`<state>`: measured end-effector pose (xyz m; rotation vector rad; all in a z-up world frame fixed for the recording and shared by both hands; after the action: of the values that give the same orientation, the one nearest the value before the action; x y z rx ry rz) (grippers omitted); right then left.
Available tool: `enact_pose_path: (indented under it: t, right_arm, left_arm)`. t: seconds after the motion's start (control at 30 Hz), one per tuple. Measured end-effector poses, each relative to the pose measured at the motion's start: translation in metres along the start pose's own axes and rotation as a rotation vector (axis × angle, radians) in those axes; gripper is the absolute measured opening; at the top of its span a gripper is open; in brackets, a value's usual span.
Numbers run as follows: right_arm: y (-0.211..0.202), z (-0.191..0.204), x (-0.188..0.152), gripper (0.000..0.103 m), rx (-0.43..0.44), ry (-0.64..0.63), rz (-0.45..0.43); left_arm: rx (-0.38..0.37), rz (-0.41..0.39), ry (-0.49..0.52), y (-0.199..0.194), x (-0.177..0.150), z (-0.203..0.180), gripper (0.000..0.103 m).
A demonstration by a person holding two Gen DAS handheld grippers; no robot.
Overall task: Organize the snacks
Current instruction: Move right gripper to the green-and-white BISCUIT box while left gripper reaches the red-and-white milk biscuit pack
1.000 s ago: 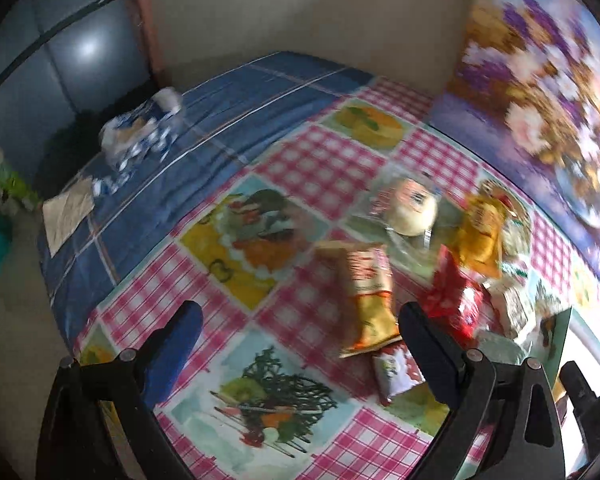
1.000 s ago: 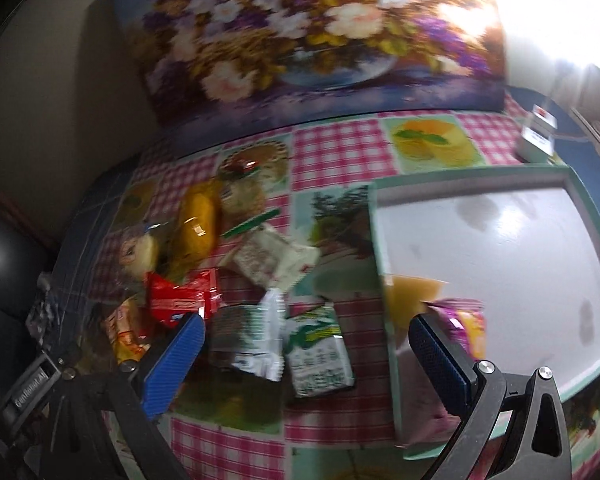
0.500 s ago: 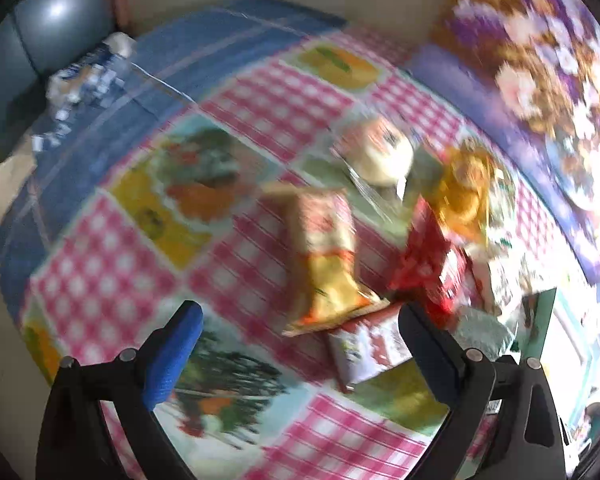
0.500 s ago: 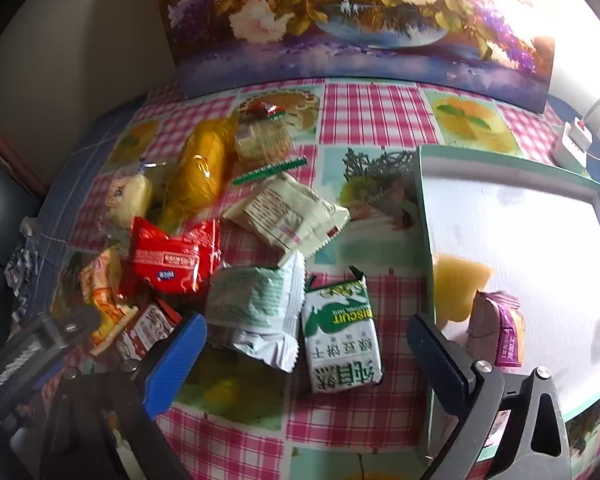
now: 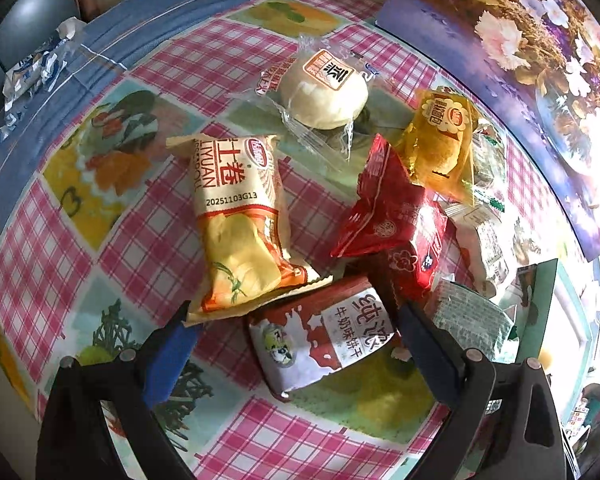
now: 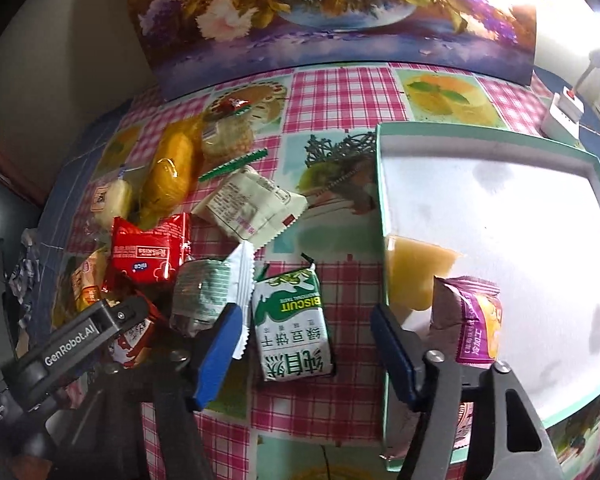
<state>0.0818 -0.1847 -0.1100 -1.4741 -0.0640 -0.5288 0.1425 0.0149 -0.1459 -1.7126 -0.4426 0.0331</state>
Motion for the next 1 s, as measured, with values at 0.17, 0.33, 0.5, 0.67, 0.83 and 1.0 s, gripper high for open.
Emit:
enact_pose_path:
  t: [0.17,0.33,0.5,0.67,0.83,1.0]
  right_arm:
    - [0.006,0.001,-0.003,0.064,-0.015,-0.019,0.024]
    - [0.009,0.011,-0.006,0.063,-0.027,-0.068,0.031]
    - [0.012,0.017,-0.008,0.060,-0.023,-0.100,0.041]
    - [0.020,0.017,-0.011,0.058,-0.029,-0.105,0.064]
    - [0.025,0.012,-0.013,0.048,-0.033,-0.096,0.074]
    - [0.025,0.012,-0.015,0.046,-0.039,-0.106,0.072]
  left_arm:
    - [0.001,-0.005,-0.032,-0.001,0.001,0.005,0.098]
    - [0.038,-0.015,-0.077,-0.003,0.005,0.020,0.098]
    - [0.033,-0.007,-0.110,-0.004,0.006,0.031,0.098]
    - [0.022,0.007,-0.076,-0.001,0.004,0.023,0.098]
    - [0.013,0.011,-0.061,0.001,0.004,0.015,0.098]
    - [-0.010,0.003,-0.090,0.004,0.007,0.007,0.098]
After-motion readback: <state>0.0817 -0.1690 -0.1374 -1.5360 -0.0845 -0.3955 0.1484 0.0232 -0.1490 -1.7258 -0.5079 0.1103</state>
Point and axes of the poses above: each gripper's, at about its wrist camera, not at the fingertips, and y roughly the way its jaws point, z to its left, x to its top, the point moved 7 cm from there along y, roughly the way its jaws point, and after that the axes turned 6 degrees about -y, right-handed, at the moved point
